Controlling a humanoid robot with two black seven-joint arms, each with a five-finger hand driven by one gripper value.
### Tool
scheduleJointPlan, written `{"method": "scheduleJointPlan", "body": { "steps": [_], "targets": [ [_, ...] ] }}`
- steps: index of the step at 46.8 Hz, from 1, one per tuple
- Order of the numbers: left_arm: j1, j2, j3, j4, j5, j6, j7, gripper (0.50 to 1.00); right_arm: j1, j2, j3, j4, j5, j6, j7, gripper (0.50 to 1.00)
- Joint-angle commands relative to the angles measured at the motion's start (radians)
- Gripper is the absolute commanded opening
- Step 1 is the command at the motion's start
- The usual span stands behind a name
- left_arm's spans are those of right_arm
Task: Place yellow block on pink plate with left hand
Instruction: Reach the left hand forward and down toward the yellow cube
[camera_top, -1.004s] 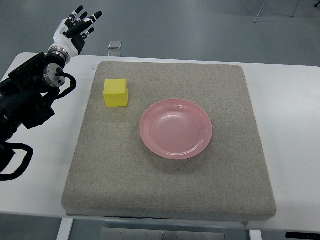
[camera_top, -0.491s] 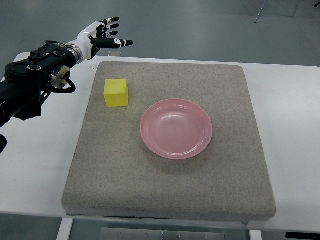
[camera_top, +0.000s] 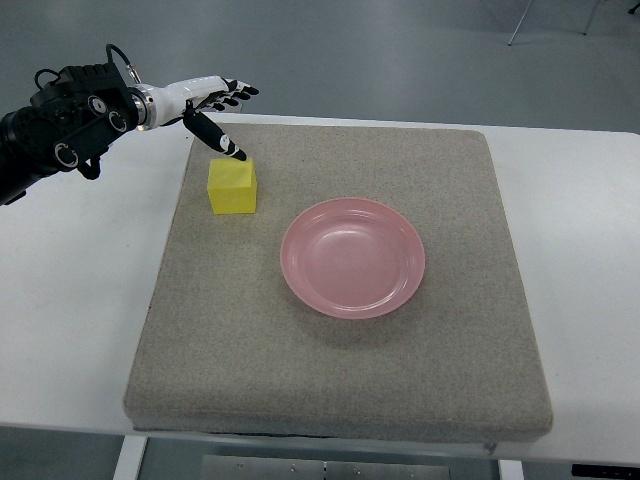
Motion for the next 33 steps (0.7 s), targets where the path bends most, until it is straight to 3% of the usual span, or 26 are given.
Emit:
{"method": "scheduleJointPlan", "body": {
  "steps": [1,20,33],
  "targets": [
    [0.001,0.013,0.0,-0.037,0.065,0.003,-0.002,0.975,-0.001,0.0,0.0,0.001,0.001,0.0,0.0,0.924],
    [-0.064,0.105,-0.009,-0.095,0.069,-0.048,-0.011,0.977,-0.001,0.0,0.0,0.001,0.001,0.0,0.0,0.924],
    [-0.064,0.2,-0.001,-0.296,0.124,-0.059,-0.013,0.977,0.001,0.0,0.0,-0.001,0.001,0.0,0.0,0.924]
  ]
}}
